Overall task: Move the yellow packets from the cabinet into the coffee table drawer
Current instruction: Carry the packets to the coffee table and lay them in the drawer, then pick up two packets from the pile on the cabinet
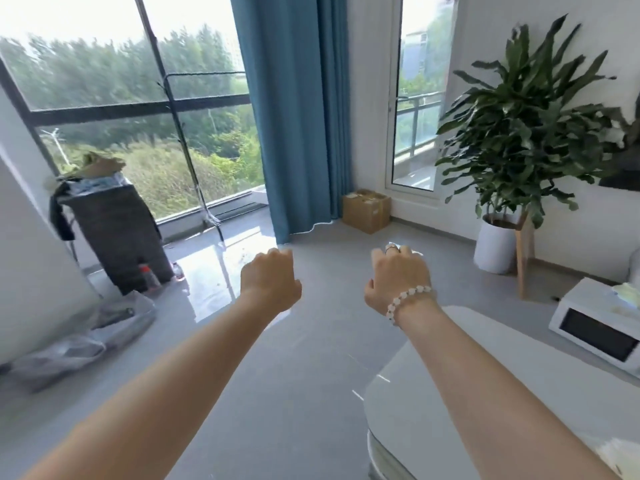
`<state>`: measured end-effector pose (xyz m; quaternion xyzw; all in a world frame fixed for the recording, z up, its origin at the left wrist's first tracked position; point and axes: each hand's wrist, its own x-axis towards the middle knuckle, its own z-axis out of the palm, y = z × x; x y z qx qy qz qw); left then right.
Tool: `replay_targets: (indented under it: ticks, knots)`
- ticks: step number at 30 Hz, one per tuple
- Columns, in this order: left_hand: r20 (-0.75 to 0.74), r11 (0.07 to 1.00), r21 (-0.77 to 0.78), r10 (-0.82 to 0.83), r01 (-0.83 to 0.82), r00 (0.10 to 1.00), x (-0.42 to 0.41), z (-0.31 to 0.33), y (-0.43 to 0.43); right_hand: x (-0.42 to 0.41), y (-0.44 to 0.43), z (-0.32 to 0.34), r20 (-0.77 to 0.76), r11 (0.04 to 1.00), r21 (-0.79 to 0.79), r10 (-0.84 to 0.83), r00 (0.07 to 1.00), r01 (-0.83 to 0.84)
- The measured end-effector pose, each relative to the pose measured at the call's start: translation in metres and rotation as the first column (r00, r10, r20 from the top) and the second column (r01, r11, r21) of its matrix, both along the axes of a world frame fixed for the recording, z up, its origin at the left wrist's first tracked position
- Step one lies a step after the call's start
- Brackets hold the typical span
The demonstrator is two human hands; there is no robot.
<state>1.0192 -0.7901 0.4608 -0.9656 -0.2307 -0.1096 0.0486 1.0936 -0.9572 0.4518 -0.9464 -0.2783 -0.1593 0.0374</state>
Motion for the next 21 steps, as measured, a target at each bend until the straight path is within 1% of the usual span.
replay_targets:
  ticks: [3, 6, 11, 17, 21]
  knots:
    - [-0.034, 0.994, 0.054, 0.096, -0.094, 0.995, -0.022, 0.004, 0.059, -0.011, 0.071, 0.003, 0.005, 0.992, 0.024, 0.127, 0.992, -0.127]
    - [-0.096, 0.981, 0.066, 0.188, -0.182, 0.977, -0.050, -0.003, 0.117, -0.033, 0.145, -0.008, -0.010, 0.960, -0.016, 0.280, 0.960, -0.280]
    - [-0.069, 0.946, 0.045, 0.325, -0.322, 0.943, -0.112, -0.012, 0.221, -0.076, 0.279, -0.016, -0.014, 0.878, -0.011, 0.478, 0.878, -0.478]
    - [-0.042, 0.848, 0.006, 0.529, -0.530, 0.847, -0.189, -0.005, 0.338, -0.125, 0.419, -0.011, 0.001, 0.766, 0.020, 0.643, 0.766, -0.643]
    - [-0.059, 0.777, -0.008, 0.628, -0.629, 0.776, -0.227, -0.013, 0.384, -0.152, 0.483, -0.013, -0.004, 0.695, 0.010, 0.719, 0.695, -0.719]
